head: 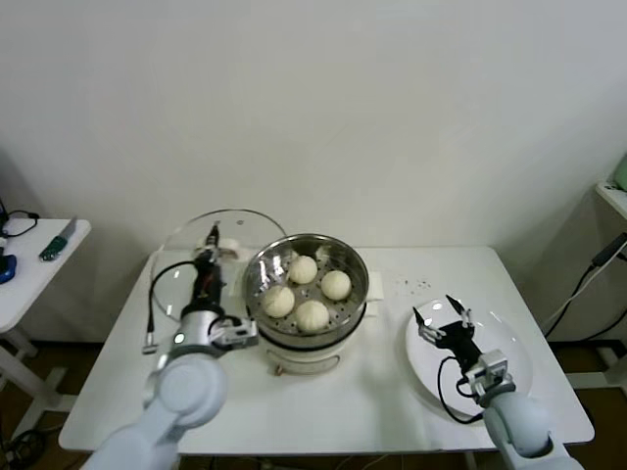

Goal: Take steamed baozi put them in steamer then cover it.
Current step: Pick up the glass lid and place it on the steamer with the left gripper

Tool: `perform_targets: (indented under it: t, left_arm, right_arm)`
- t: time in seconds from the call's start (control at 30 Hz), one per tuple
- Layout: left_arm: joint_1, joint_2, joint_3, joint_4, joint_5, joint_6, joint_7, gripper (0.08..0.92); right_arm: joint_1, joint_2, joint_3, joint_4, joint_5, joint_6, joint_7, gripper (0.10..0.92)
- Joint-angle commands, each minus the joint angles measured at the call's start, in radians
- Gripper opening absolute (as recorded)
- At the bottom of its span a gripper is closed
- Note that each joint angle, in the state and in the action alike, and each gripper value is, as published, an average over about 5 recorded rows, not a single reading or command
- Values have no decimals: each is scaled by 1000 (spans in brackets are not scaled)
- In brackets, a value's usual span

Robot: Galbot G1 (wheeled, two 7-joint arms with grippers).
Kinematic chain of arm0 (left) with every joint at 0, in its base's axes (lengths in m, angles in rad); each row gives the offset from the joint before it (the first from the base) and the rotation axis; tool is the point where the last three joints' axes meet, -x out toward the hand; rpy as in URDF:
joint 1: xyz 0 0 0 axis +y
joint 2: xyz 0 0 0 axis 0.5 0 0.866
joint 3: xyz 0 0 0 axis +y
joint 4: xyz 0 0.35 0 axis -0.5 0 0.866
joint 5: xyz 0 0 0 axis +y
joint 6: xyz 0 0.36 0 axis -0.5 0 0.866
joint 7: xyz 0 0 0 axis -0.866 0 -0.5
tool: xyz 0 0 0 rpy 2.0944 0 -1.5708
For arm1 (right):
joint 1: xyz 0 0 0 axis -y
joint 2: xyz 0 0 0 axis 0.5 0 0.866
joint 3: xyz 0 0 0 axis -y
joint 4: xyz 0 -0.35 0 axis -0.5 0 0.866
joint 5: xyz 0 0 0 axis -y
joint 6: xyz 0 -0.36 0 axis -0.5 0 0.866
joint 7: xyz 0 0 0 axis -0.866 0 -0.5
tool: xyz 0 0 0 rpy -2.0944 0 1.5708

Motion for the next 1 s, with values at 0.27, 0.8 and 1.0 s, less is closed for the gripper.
perform_targets:
  t: [0.27, 0.8, 1.0]
  left_arm:
    - [-162, -298, 189, 226, 202, 48, 121, 150]
    - [-139, -447, 172, 336, 268, 48, 102, 150]
    - [-137, -475, 169, 363, 268, 48, 91, 150]
  right_arm:
    - [-22, 5, 73, -5, -24, 7, -3, 823]
    - [-54, 15, 124, -8, -31, 24, -22, 823]
    - [-57, 22, 132, -10, -29, 30, -29, 823]
